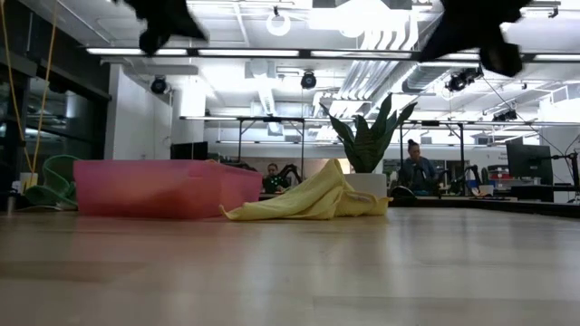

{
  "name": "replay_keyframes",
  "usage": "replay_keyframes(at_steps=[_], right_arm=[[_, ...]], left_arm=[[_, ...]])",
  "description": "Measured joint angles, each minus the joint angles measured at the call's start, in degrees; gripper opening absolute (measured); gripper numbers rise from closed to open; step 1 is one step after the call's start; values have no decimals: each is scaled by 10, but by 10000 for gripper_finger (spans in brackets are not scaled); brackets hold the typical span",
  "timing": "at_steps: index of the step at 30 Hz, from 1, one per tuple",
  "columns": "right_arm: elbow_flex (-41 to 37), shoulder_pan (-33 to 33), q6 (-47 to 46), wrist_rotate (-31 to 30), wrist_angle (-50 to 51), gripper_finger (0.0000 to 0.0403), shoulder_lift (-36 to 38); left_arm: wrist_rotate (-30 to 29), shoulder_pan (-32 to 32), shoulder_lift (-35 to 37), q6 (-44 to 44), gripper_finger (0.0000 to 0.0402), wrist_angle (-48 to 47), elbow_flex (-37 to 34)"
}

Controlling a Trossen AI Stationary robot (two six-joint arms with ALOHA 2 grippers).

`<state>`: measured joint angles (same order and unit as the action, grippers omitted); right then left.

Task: Fold microfiber towels
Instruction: Fold the yellow microfiber cloth

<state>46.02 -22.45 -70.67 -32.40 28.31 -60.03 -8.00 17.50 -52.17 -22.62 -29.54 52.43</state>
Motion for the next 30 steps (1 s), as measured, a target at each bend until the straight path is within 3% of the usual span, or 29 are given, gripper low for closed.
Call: replay_keyframes(at_steps=[4,9,13,16,19,30], right_arm=[[0,66,94,57,-33,19,0],[0,164,230,153,8,89,-14],[0,227,437,193,13,140,-67],[0,246,606,190,3,155,-129],[0,258,710,159,2,157,-196],[0,281,809,129,-68,156,-330]], left_arm=[[-1,-43,61,25,0,77,0],[-10,-91,90,19,0,106,0],[-36,-121,89,17,0,105,-1],[-55,-135,82,8,0,104,-1],[-60,-144,78,3,0,106,-1],[-79,-158,77,-8,0,105,-1]])
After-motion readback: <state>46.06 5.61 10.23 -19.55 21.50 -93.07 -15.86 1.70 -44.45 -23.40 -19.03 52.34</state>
